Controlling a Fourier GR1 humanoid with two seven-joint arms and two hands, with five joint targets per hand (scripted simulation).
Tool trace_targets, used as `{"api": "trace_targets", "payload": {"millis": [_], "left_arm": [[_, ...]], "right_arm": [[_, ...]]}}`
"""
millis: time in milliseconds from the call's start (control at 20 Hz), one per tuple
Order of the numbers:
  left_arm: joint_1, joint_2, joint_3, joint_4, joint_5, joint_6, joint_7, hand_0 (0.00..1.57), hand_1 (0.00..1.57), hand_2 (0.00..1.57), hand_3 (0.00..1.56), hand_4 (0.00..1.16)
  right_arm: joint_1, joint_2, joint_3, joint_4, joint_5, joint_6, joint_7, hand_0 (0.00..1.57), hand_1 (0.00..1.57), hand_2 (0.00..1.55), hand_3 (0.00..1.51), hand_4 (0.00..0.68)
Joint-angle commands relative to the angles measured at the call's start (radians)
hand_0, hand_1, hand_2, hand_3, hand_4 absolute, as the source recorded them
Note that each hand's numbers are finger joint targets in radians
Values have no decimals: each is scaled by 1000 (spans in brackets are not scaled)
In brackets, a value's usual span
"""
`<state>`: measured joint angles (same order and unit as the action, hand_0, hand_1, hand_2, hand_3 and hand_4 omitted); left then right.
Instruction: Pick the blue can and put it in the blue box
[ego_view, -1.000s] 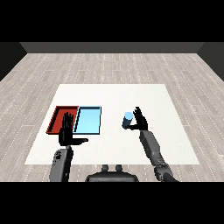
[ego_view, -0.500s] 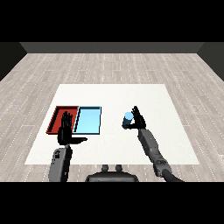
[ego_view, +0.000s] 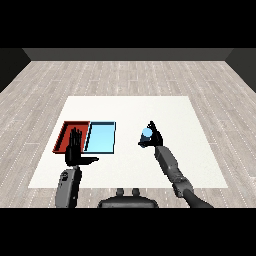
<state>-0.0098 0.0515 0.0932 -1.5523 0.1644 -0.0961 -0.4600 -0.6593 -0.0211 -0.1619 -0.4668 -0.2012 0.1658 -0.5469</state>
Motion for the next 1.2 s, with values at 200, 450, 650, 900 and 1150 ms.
{"api": "trace_targets", "payload": {"millis": [200, 450, 650, 900, 1150], "left_arm": [[47, 6, -18, -109, 11, 8, 82, 0, 0, 0, 0, 0], [12, -7, -8, -36, -2, 12, 5, 0, 0, 0, 0, 0], [1, 0, -12, -21, -1, -2, 4, 0, 0, 0, 0, 0], [-23, -24, -10, -25, 0, 36, 25, 0, 0, 0, 0, 0], [7, 9, 13, 43, 24, -42, -54, 0, 0, 0, 0, 0]], "right_arm": [[-8, -22, 4, -40, -5, 17, 53, 0, 0, 0, 0, 0], [-103, 14, -7, 90, -9, -21, 5, 0, 0, 0, 0, 0], [-134, -3, -14, 171, 25, -102, -33, 1056, 1056, 1218, 1127, 177], [-87, 11, 33, 110, 68, -186, 16, 1565, 1565, 1488, 1450, 673], [-85, 20, 31, 105, 73, -210, 26, 1555, 1555, 1490, 1441, 680]]}}
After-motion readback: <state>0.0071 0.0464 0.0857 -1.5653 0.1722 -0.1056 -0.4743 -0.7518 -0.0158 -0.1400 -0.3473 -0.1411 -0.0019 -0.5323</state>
